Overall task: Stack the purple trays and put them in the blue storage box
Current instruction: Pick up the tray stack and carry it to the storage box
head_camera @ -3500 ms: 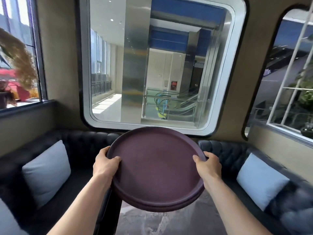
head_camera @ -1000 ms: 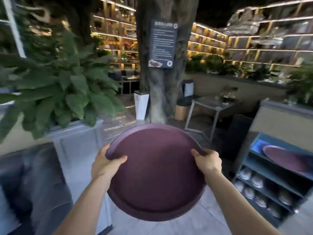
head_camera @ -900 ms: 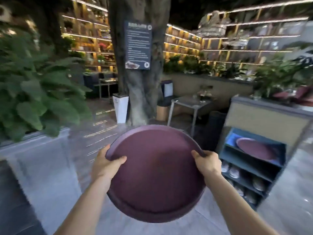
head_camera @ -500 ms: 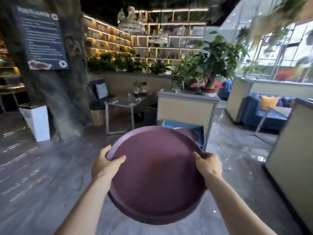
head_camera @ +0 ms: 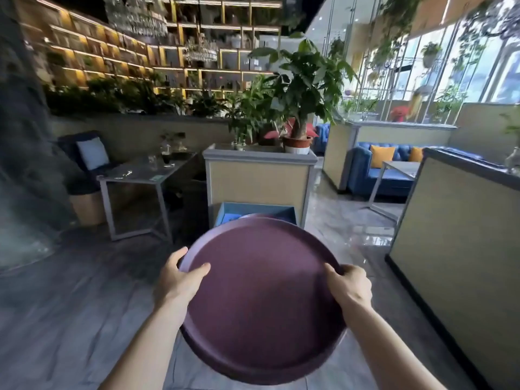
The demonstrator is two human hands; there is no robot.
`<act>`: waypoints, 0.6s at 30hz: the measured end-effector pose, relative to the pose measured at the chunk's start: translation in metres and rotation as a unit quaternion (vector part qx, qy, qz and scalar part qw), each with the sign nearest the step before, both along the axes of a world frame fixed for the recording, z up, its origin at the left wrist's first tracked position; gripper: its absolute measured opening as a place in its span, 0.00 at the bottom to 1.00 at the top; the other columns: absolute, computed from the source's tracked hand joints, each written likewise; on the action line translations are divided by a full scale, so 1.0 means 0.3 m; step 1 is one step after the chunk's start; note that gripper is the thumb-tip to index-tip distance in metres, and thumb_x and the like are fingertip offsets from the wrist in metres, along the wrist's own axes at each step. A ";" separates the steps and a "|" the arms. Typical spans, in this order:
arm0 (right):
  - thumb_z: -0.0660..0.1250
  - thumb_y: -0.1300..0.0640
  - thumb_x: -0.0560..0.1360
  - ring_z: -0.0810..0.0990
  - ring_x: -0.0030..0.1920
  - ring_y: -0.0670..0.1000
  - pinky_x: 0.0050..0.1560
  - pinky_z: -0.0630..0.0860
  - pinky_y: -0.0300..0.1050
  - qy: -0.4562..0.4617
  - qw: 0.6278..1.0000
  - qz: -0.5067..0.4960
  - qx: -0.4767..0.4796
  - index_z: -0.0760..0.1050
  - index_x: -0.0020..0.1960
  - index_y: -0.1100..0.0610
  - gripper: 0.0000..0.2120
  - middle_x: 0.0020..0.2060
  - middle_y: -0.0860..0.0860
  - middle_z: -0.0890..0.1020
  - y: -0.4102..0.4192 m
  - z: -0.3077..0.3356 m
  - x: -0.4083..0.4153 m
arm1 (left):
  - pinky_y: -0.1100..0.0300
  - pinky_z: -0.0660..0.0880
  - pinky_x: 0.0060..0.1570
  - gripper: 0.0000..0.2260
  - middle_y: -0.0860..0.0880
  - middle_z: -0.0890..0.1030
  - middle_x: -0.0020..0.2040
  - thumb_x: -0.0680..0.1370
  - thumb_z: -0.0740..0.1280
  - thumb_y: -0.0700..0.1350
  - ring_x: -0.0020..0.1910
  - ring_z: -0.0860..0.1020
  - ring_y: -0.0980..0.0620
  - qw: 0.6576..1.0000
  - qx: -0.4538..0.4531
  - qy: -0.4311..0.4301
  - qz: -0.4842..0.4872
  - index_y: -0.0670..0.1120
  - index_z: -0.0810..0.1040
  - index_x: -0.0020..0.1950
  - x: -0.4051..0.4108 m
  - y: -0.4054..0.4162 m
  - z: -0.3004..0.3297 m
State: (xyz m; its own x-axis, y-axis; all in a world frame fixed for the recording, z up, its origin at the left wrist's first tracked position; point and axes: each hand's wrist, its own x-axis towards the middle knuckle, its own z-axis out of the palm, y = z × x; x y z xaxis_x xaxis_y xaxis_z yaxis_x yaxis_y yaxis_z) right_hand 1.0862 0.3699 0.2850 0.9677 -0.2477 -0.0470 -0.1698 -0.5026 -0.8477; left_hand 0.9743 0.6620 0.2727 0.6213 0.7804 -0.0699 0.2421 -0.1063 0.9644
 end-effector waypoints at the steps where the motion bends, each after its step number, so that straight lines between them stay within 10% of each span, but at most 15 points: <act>1: 0.69 0.44 0.69 0.81 0.48 0.62 0.52 0.76 0.50 0.000 1.000 -0.006 0.000 0.81 0.45 0.57 0.16 0.42 0.58 0.83 0.027 -0.006 0.053 | 0.46 0.78 0.57 0.32 0.54 0.78 0.65 0.64 0.76 0.57 0.53 0.80 0.44 1.000 -0.004 0.001 -0.005 0.62 0.72 0.67 0.062 0.029 -0.009; 18: 0.69 0.46 0.67 0.80 0.43 0.61 0.50 0.77 0.49 0.024 0.998 -0.059 -0.001 0.82 0.41 0.56 0.13 0.36 0.55 0.83 0.513 -0.033 0.968 | 0.45 0.76 0.60 0.30 0.50 0.77 0.67 0.69 0.76 0.54 0.59 0.79 0.43 0.999 -0.006 0.029 -0.046 0.61 0.71 0.69 1.051 0.507 -0.047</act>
State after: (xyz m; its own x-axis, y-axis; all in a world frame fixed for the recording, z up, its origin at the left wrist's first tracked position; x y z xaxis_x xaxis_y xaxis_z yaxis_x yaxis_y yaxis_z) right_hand 1.3764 0.5237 0.2750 0.9282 -0.3604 -0.0926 -0.2690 -0.4780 -0.8362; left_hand 1.2895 0.8142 0.2586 0.6850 0.7193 -0.1162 0.2868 -0.1195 0.9505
